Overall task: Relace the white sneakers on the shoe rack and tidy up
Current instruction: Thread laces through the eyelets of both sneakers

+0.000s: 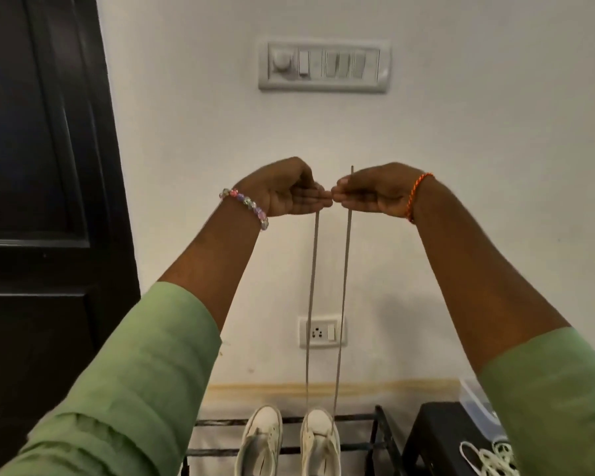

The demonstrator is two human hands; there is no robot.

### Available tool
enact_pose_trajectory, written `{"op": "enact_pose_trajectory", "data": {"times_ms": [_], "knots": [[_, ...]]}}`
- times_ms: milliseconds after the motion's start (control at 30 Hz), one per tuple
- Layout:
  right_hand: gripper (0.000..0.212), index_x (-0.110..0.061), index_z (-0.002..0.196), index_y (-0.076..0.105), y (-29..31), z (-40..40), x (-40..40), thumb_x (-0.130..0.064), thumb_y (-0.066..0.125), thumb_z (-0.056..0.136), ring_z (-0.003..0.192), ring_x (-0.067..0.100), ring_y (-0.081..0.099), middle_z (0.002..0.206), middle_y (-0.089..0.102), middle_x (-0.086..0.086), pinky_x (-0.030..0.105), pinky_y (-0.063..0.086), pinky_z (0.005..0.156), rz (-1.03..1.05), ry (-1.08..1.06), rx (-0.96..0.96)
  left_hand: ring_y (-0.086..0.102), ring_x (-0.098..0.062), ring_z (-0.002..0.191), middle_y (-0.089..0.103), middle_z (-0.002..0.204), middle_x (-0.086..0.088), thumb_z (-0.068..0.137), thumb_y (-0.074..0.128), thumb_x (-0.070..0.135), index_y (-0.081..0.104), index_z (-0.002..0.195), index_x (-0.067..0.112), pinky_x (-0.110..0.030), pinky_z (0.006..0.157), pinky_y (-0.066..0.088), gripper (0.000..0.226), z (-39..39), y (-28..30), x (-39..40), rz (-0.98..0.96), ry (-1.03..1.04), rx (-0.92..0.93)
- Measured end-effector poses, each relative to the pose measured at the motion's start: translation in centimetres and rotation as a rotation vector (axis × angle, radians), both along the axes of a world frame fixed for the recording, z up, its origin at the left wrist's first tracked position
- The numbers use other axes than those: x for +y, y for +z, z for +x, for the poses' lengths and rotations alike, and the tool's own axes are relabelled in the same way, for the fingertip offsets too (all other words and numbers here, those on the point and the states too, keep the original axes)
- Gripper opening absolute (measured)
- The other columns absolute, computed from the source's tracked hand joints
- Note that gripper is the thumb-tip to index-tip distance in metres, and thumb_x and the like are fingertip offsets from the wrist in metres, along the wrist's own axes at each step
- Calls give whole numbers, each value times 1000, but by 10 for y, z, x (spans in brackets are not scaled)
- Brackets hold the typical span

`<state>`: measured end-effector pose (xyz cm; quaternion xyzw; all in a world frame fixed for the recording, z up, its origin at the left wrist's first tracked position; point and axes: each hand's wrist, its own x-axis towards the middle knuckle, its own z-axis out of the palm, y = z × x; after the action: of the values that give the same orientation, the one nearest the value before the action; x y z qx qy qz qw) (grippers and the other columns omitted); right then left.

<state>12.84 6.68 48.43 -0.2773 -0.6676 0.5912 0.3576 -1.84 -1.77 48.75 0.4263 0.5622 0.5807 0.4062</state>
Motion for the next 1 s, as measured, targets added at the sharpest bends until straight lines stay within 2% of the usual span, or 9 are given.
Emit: {"op": "enact_pose_trajectory", "data": {"times_ms": [133,233,367,567,633,700,800,867,1000], "knots": [[21,1,100,68,2,-3,3,-16,66,88,65,9,52,78,58,2,22,54,62,215,-140,-152,68,-20,76,69,82,-13,94,45,-5,57,90,-3,-24,67,57,13,-2,-9,6,54,-40,-69],[21,6,103,66,6,-10,2,-7,65,87,67,12,51,82,58,3,25,54,68,215,-142,-157,68,-14,56,69,66,-8,91,56,-1,60,85,-2,-21,60,57,7,1,-14,15,89,67,-46],[3,1,82,66,16,-14,-3,2,64,85,68,16,63,80,65,12,25,58,67,240,-135,-177,58,-7,56,61,80,-2,87,66,11,61,82,9,-13,44,46,7,13,-10,18,58,232,85],[16,-3,72,63,28,-15,-6,-1,61,88,55,8,60,59,65,3,20,55,64,269,-160,-245,55,-8,72,60,80,7,90,63,22,59,77,20,-24,70,40,14,16,-8,19,-37,177,108],[4,1,81,66,27,-17,-4,-1,65,85,61,10,59,70,64,5,22,55,67,274,-178,-220,58,-8,74,63,81,8,91,61,21,59,76,20,-28,82,40,15,17,-9,20,-31,162,109],[15,2,95,67,23,-18,-1,-3,70,81,63,11,57,74,62,6,24,56,69,272,-201,-181,60,-8,76,65,81,8,91,59,18,60,76,18,-30,85,40,15,19,-10,22,-4,166,99],[13,-3,95,67,14,-15,0,-7,70,83,67,10,58,80,63,4,25,55,71,255,-211,-126,63,-10,77,68,83,5,93,53,14,62,84,15,-28,75,42,13,20,-16,23,75,193,106],[3,-8,88,66,1,-12,0,-8,63,88,74,11,64,85,67,4,26,56,71,197,-191,-65,62,-11,66,65,77,2,95,48,10,58,91,12,-24,64,42,10,19,-25,22,140,233,118],[17,-9,81,61,-48,-5,7,-11,52,95,57,11,56,69,58,3,24,52,57,20,-196,39,34,-14,50,45,70,-5,92,44,7,51,94,8,-18,43,30,7,-3,-71,23,106,332,310]]}}
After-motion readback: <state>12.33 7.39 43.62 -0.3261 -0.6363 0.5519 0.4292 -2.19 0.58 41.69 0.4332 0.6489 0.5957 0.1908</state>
